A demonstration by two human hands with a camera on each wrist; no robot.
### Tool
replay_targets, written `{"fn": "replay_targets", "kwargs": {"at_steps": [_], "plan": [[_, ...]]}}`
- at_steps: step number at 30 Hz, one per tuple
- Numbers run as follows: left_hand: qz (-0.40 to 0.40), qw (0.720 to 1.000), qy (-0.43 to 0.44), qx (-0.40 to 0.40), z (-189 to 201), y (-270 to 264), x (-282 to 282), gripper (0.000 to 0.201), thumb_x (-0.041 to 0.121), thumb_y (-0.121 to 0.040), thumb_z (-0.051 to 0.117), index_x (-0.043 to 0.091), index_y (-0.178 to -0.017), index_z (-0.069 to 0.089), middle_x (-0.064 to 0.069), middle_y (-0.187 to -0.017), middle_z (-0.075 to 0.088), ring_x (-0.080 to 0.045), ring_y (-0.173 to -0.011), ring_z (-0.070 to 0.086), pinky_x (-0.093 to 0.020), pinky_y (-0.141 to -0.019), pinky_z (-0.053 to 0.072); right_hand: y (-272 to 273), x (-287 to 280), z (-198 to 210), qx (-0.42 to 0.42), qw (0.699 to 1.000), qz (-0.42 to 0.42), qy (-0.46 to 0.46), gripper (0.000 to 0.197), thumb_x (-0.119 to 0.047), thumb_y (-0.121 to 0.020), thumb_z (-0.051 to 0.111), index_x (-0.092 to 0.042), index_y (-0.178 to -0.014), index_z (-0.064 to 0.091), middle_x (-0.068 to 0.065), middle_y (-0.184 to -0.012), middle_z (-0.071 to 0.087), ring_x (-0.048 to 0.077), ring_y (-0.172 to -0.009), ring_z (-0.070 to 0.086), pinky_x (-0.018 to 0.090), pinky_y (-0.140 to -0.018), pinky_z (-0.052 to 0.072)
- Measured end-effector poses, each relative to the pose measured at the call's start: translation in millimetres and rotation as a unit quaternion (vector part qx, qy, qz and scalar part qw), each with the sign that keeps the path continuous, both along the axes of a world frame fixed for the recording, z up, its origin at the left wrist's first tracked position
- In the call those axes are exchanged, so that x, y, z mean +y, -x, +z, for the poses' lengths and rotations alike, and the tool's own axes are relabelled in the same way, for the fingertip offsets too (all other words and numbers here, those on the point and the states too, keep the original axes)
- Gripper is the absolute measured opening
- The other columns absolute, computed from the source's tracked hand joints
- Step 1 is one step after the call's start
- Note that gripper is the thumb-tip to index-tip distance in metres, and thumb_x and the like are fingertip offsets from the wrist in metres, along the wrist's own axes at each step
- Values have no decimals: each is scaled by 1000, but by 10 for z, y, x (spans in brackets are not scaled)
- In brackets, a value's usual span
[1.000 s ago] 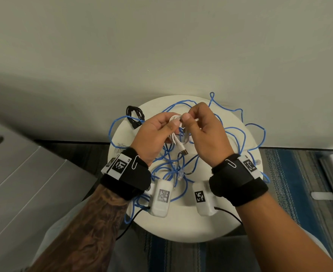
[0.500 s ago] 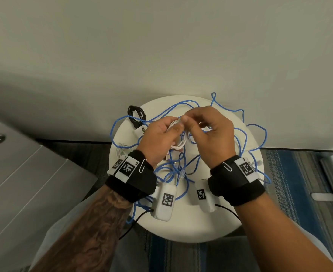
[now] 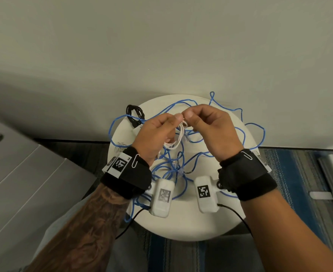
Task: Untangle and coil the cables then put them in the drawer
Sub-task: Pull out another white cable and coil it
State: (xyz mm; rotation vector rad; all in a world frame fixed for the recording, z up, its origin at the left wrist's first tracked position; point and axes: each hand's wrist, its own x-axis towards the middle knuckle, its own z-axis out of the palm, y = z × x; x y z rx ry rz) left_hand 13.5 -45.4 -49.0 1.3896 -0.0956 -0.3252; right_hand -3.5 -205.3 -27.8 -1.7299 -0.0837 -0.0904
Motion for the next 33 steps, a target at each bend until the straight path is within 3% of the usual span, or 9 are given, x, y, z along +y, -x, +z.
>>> {"fn": "replay_targets", "kwargs": {"at_steps": [3, 11, 16, 19, 23, 26, 28, 30, 33], "plan": [[-17, 999, -32, 1, -4, -7, 17, 12, 22, -92, 60, 14, -86, 68, 10, -52, 42, -9, -50, 32, -26, -55, 32, -8, -55, -5, -39, 997, -22, 67, 10, -20, -97, 63, -14, -95, 71, 2, -88, 72, 25, -86, 65, 37, -82, 54], [-108, 994, -9, 8, -18, 20, 114, 30, 30, -95, 54, 8, -110, 69, 3, -63, 50, -12, -65, 46, -30, -71, 40, -55, -188, 20, -112, 981, -100, 122, 12, -22, -99, 62, -13, -92, 68, -8, -82, 68, 2, -74, 59, 17, -70, 45], [-50, 998, -16, -23, 9, 48, 118, 20, 26, -95, 56, 12, -92, 70, -3, -80, 63, -18, -76, 56, -36, -72, 48, -78, -122, -110, -55, 992, -82, 78, 11, -23, -100, 58, -15, -95, 63, -5, -85, 65, 22, -82, 64, 35, -73, 51], [-21, 999, 2, -35, 1, 18, 134, 18, 25, -95, 55, 19, -93, 72, -9, -80, 60, -16, -72, 58, -35, -72, 51, -69, -23, -160, -36, 996, -69, 41, 11, -19, -102, 55, -12, -95, 59, 7, -89, 68, 21, -81, 68, 28, -69, 52], [7, 997, -12, -70, 0, 3, 122, 21, 18, -98, 53, 12, -109, 71, -1, -85, 70, -17, -81, 67, -39, -76, 55, 11, 112, -167, 22, 999, -15, 17, 20, -25, -103, 52, -10, -96, 64, 2, -83, 73, 19, -75, 70, 32, -68, 58], [20, 995, -31, -93, -8, -1, 126, 26, 13, -98, 54, 6, -121, 66, -11, -94, 71, -22, -86, 68, -41, -78, 57, 29, 146, -148, 67, 997, 24, -21, 23, -27, -102, 54, -7, -95, 63, -2, -77, 70, 13, -72, 67, 26, -69, 54], [15, 990, -65, -124, 9, 5, 117, 29, 10, -98, 55, 11, -127, 62, -9, -88, 69, -19, -82, 67, -33, -75, 56, 17, 133, -128, 85, 995, 46, -6, 33, -31, -104, 49, -2, -94, 62, -2, -73, 65, 12, -71, 62, 25, -71, 51], [-1, 981, -103, -163, 35, 16, 108, 32, 5, -98, 53, 14, -128, 59, 7, -80, 65, -8, -76, 64, -22, -71, 52, 2, 119, -132, 106, 993, 59, -4, 44, -36, -105, 46, 5, -98, 61, 1, -74, 61, 13, -72, 57, 29, -76, 50], [-20, 970, -139, -198, 20, 0, 94, 27, 11, -99, 54, 15, -124, 63, -8, -91, 67, -29, -85, 66, -41, -77, 56, 11, 124, -136, 150, 986, 56, -56, 51, -45, -97, 50, 3, -110, 64, 11, -90, 63, 19, -84, 59, 38, -88, 51]]}}
